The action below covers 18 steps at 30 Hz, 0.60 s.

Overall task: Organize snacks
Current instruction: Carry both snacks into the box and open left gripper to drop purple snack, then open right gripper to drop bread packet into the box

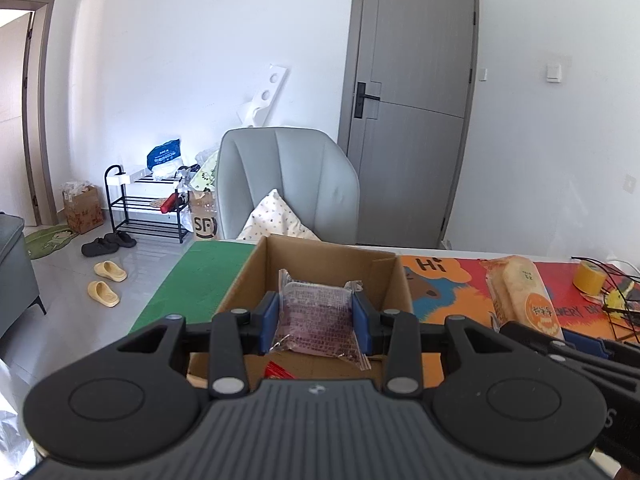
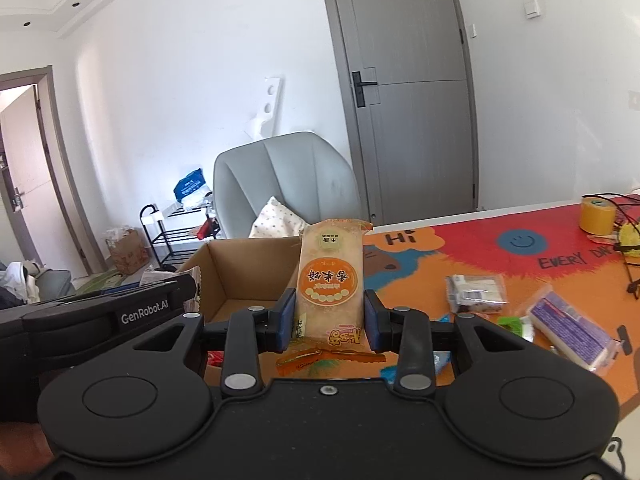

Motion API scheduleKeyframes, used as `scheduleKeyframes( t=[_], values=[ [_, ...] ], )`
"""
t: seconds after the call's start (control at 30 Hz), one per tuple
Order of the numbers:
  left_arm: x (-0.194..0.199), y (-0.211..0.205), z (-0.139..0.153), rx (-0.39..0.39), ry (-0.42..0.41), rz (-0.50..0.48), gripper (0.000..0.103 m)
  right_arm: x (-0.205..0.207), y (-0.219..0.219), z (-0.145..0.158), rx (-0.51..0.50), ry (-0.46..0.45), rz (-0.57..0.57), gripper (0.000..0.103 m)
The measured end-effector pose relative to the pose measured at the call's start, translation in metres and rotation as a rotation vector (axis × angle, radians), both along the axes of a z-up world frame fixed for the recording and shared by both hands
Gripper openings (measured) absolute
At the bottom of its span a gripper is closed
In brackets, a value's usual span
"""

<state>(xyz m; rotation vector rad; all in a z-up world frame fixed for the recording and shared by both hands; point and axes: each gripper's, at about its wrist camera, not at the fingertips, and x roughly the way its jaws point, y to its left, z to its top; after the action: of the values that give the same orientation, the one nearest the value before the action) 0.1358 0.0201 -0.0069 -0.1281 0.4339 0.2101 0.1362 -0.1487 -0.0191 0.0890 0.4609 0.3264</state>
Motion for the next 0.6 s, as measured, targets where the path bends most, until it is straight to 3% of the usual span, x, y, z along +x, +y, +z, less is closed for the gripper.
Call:
scheduleKeyframes(
  t=[0.3, 0.6],
  values=[
    [0.018, 0.025, -0.005, -0.051, 0.030, 0.034, 0.040, 0.017, 0.026, 0.000, 0.028, 0.017, 0.053, 0.036],
    [0.000, 0.042, 0.002, -0.087, 0.012, 0.095, 0.049, 0.034, 0.044, -0.004, 0.080, 0.046, 0.099, 0.036]
  ],
)
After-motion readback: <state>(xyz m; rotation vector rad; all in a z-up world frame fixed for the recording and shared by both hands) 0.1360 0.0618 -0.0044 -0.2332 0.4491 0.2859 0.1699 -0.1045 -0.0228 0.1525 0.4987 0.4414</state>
